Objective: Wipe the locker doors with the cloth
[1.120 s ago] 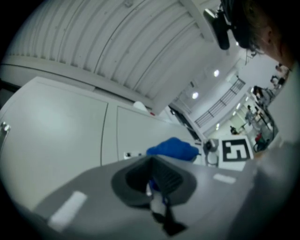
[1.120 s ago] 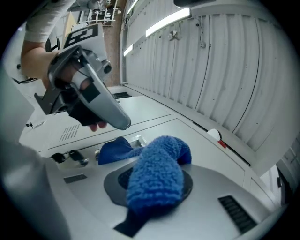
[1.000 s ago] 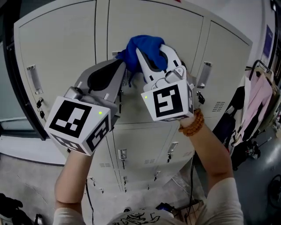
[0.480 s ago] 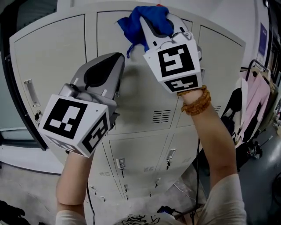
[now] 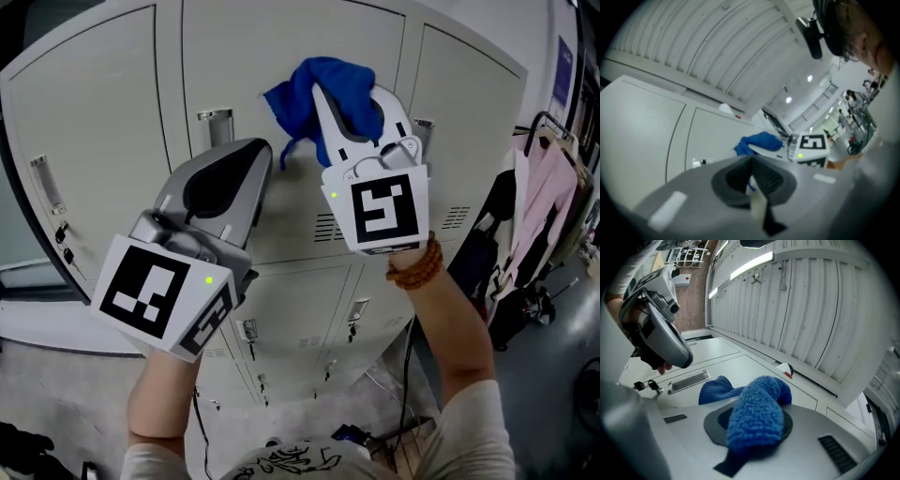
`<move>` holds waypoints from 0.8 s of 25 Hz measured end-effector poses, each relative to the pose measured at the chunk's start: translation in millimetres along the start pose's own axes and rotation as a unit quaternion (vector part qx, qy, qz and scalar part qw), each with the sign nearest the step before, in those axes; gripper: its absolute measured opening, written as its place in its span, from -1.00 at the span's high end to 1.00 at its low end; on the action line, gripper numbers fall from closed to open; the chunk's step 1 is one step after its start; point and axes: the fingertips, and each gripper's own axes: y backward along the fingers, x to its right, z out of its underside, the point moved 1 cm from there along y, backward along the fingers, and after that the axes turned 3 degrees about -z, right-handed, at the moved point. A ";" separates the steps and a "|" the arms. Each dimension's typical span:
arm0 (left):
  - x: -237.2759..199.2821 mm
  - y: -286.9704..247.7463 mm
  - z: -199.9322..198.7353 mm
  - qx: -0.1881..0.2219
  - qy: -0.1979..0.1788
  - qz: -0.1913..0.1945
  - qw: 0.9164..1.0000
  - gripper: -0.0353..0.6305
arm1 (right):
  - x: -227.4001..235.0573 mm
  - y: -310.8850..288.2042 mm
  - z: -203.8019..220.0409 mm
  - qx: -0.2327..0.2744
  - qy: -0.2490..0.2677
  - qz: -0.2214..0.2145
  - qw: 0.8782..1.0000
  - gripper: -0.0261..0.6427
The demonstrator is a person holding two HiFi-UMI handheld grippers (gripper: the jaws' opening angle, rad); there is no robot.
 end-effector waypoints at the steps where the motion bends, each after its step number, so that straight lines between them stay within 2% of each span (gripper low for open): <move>1: 2.1 2.2 5.7 -0.004 0.003 0.000 1.000 0.89 | -10.9 7.1 5.8 -0.005 0.000 -0.007 1.000 0.85; 9: 24.9 27.1 50.7 -0.034 0.029 -0.009 0.999 0.89 | -100.7 59.0 53.9 -0.041 -0.041 -0.057 0.997 0.85; 20: 41.6 31.0 107.7 -0.074 0.075 -0.012 0.994 0.89 | -171.7 103.9 93.7 -0.076 -0.054 -0.107 0.990 0.85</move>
